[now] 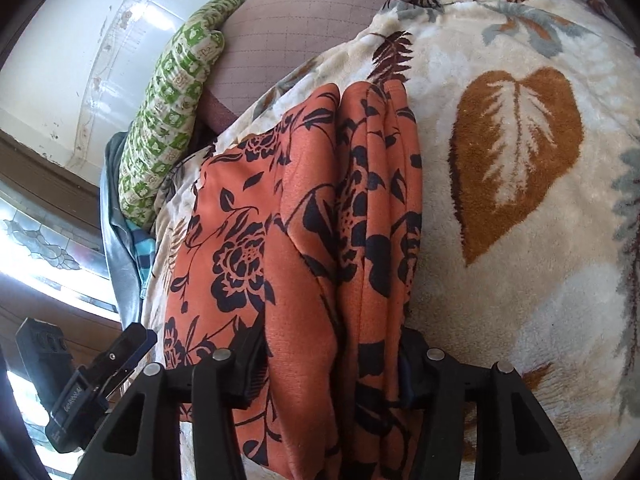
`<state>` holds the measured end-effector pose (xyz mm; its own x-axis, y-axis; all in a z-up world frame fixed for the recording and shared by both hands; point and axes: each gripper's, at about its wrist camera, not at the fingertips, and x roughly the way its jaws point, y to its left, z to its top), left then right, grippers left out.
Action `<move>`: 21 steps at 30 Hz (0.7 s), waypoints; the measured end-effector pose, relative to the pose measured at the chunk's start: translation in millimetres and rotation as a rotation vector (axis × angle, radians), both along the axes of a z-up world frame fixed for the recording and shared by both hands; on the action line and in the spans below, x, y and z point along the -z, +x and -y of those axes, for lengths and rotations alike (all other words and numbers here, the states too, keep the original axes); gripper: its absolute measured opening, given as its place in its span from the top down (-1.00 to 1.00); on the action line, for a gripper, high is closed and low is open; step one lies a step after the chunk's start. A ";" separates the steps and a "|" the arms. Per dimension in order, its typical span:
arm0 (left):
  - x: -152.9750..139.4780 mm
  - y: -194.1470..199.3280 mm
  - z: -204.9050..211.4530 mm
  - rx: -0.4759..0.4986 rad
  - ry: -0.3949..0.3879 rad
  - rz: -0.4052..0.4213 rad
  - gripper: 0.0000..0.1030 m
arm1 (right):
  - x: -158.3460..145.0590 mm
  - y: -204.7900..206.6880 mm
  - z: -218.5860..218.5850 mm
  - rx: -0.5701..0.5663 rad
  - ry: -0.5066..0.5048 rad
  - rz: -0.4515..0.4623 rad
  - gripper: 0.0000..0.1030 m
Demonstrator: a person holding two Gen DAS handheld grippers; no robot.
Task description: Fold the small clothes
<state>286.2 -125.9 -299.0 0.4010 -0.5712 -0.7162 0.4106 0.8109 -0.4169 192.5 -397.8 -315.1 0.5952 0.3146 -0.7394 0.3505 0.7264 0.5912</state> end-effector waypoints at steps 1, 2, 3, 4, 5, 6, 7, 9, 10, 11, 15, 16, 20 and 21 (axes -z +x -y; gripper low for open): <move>2.1 1.9 7.3 0.021 -0.002 -0.007 -0.61 | 1.2 3.6 -0.1 -0.003 0.008 -0.004 -0.13; 5.6 4.7 13.5 0.037 0.000 -0.014 -0.61 | 3.2 6.3 0.4 -0.006 0.018 -0.007 -0.16; 10.3 8.3 19.2 0.047 0.009 -0.025 -0.61 | 5.1 9.3 0.6 -0.011 0.027 -0.009 -0.19; 16.0 11.7 23.9 0.054 0.017 -0.041 -0.61 | 6.9 11.8 0.9 -0.015 0.031 -0.011 -0.20; 21.8 15.3 27.4 0.060 0.021 -0.058 -0.61 | 8.7 13.4 1.6 -0.020 0.033 -0.012 -0.20; 26.6 18.4 29.7 0.059 0.031 -0.066 -0.58 | 10.2 15.3 2.2 -0.025 0.036 -0.012 -0.21; 30.0 20.9 31.1 0.058 0.042 -0.070 -0.50 | 10.9 17.1 2.6 -0.030 0.039 -0.009 -0.21; 32.9 25.5 29.4 0.045 0.042 -0.077 -0.11 | 10.4 20.3 1.7 -0.045 0.026 0.000 -0.18; 32.7 27.3 26.5 0.039 0.025 -0.085 -0.01 | 9.2 21.9 0.8 -0.059 0.008 0.005 -0.16; 31.4 28.0 23.6 0.037 0.008 -0.089 0.14 | 6.7 23.3 -2.0 -0.073 -0.016 0.015 -0.04; 17.5 17.1 29.7 0.043 0.061 -0.004 0.31 | -15.2 26.9 -23.6 -0.125 -0.194 0.085 0.14; 12.7 12.4 32.0 0.041 0.075 0.022 0.32 | -21.2 26.8 -29.6 -0.140 -0.239 0.107 0.15; -12.0 -3.6 26.9 0.039 0.117 0.121 0.34 | -41.6 22.0 -44.6 -0.178 -0.338 0.204 0.17; -18.9 -8.0 21.5 0.035 0.123 0.148 0.34 | -45.2 21.0 -46.3 -0.185 -0.334 0.226 0.17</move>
<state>278.2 -147.4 -280.0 0.4886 -0.4982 -0.7163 0.4884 0.8364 -0.2487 213.5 -351.5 -269.9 0.7099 0.1972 -0.6761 0.0849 0.9291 0.3601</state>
